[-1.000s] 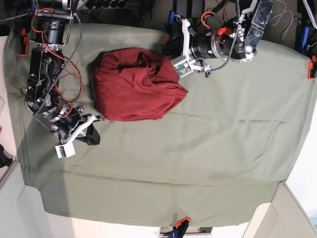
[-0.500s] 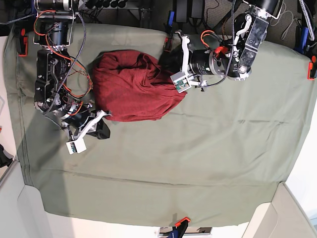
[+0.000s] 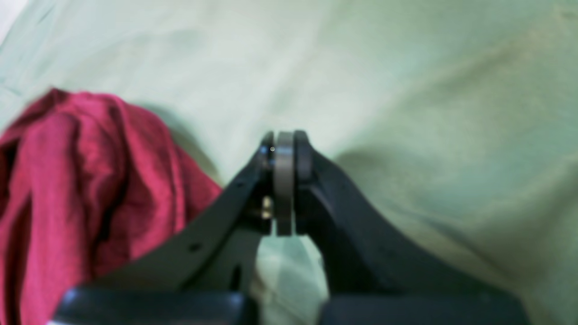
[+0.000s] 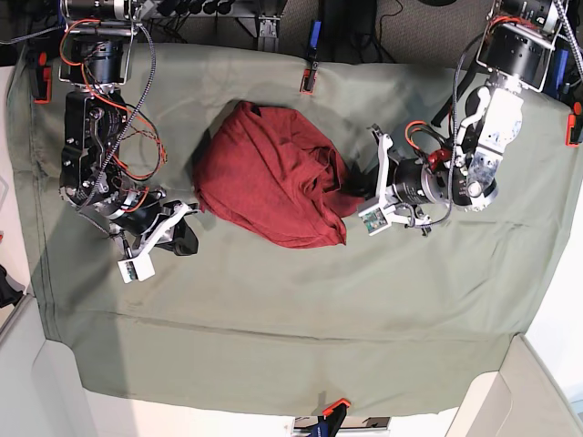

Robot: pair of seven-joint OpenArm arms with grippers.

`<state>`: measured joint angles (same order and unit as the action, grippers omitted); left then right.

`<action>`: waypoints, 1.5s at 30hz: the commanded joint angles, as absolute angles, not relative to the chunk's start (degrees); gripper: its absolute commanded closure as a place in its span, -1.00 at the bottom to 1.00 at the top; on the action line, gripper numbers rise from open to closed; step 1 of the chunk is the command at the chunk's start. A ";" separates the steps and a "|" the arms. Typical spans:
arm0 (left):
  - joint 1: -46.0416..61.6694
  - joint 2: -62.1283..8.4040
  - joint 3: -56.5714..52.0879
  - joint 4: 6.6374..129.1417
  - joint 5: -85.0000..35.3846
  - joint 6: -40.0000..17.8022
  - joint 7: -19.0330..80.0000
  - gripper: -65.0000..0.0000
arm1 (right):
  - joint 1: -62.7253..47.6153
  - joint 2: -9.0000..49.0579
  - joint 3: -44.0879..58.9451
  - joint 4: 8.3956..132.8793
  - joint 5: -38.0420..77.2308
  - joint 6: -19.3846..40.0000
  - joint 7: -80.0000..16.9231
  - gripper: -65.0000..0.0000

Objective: Fold the T-shirt properly
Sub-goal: 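Move the left gripper to the bundle's side and pinch the fabric, then tuck the loose fabric under the bundle with the left gripper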

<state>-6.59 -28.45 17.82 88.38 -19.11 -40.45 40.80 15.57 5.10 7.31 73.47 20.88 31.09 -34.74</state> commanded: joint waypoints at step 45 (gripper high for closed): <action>-0.69 -20.93 11.57 99.88 -27.49 -40.00 40.16 0.92 | 15.77 5.26 7.38 74.28 22.28 31.29 -36.45 1.00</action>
